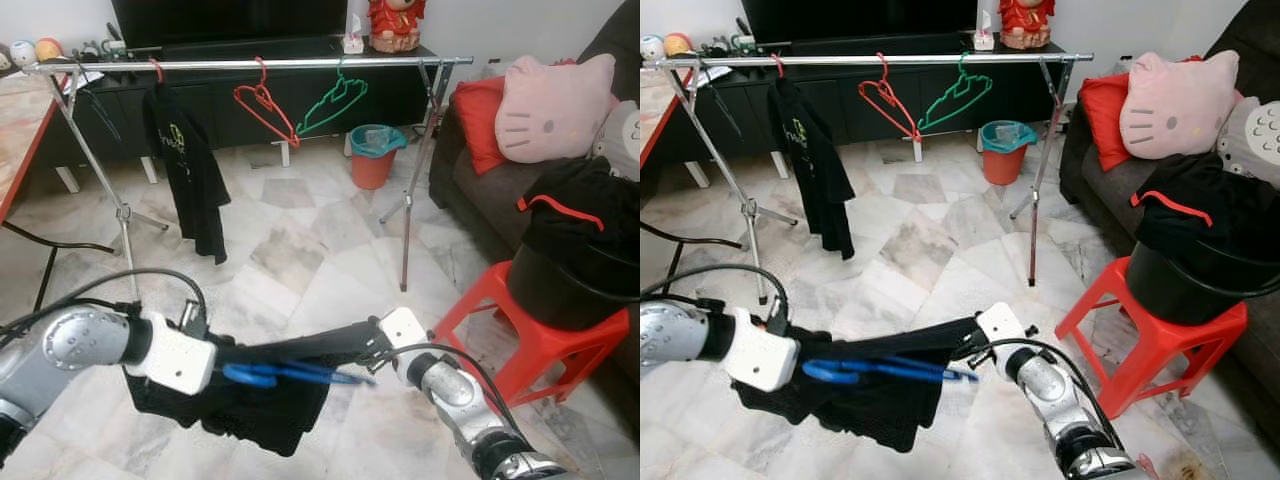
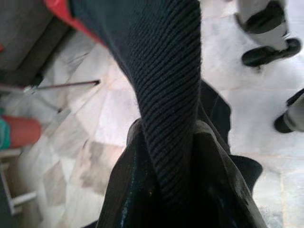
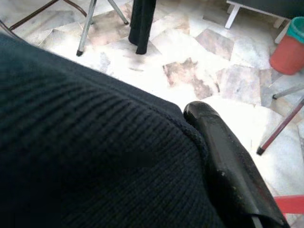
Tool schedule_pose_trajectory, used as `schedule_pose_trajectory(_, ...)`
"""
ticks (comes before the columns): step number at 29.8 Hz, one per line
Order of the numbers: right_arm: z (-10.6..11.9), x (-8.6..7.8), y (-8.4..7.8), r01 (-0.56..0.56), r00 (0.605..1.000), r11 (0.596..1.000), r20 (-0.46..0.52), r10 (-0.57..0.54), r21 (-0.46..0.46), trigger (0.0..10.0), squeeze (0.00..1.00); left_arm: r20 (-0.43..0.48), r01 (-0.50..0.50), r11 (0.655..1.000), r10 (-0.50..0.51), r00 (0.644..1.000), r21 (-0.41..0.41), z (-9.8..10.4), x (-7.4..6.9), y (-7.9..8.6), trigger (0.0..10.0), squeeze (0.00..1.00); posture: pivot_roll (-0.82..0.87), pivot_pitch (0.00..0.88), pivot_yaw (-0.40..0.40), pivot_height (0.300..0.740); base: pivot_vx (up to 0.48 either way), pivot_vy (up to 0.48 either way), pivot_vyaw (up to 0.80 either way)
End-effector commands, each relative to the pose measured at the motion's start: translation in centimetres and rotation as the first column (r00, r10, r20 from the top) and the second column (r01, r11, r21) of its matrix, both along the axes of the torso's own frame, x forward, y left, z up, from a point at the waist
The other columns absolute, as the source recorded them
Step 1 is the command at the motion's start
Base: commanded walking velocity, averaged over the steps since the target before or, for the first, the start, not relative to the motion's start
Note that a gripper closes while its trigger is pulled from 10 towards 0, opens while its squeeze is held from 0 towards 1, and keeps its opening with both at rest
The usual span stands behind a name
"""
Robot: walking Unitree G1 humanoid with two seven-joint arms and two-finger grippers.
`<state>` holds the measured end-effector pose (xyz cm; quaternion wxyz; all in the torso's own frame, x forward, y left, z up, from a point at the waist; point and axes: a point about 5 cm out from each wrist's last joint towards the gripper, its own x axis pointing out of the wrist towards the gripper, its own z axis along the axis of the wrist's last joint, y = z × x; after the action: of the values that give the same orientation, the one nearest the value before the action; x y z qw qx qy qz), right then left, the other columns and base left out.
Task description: Hang hanger
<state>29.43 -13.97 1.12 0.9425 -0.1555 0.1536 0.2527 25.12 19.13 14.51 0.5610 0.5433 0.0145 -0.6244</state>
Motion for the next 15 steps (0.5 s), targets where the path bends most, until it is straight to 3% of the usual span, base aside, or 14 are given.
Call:
schedule_pose_trajectory(1, -0.7, -0.4, -0.8, 0.052, 0.998, 0.999, -0.041, -0.052, 0.0, 0.0, 0.0, 0.029, 0.065, 0.998, -0.065, 0.997, -0.007, 0.5, -0.3, -1.0, 10.0, 0.0, 0.07, 0.0, -0.027, 0.74, 0.0, 0.0, 0.0)
schedule_pose_trajectory(6, -1.2, -0.9, -0.6, 0.032, 0.996, 0.999, -0.078, -0.032, -0.008, 0.0, 0.0, 0.075, 0.069, 0.996, -0.064, 0.995, -0.058, 1.0, 0.2, -1.8, 10.0, 0.0, 0.06, 0.0, -0.029, 0.74, 0.0, 0.0, 0.0)
schedule_pose_trajectory(12, -2.0, -1.6, -0.3, 0.022, 0.993, 1.0, -0.117, -0.022, -0.001, 0.0, 0.0, 0.085, 0.112, 0.992, -0.107, 0.991, -0.058, 1.2, 0.1, -2.3, 10.0, 0.0, 0.07, 0.0, -0.033, 0.74, 0.0, 0.0, 0.0)
schedule_pose_trajectory(13, -2.0, -1.6, -0.3, 0.024, 0.993, 1.0, -0.118, -0.024, 0.0, 1.6, 0.0, 0.08, 0.115, 0.992, -0.11, 0.991, -0.058, 1.2, 0.0, -2.4, 10.0, 0.0, 0.07, 0.0, -0.033, 0.74, 0.0, 0.0, 0.0)
schedule_pose_trajectory(14, -2.0, -1.6, -0.3, 0.03, 0.992, 1.0, -0.12, -0.03, 0.003, 4.3, 0.0, 0.066, 0.116, 0.992, -0.112, 0.992, -0.054, 1.2, -0.1, -2.5, 10.0, 0.0, 0.07, 0.0, -0.034, 0.74, 0.0, 0.0, 0.0)
schedule_pose_trajectory(15, -2.0, -1.6, -0.3, 0.034, 0.992, 0.999, -0.122, -0.033, 0.005, 10.0, 0.0, 0.062, 0.115, 0.992, -0.112, 0.992, -0.051, 1.1, -0.1, -2.5, 10.0, 0.0, 0.07, 0.0, -0.034, 0.74, 0.0, 0.0, 0.0)
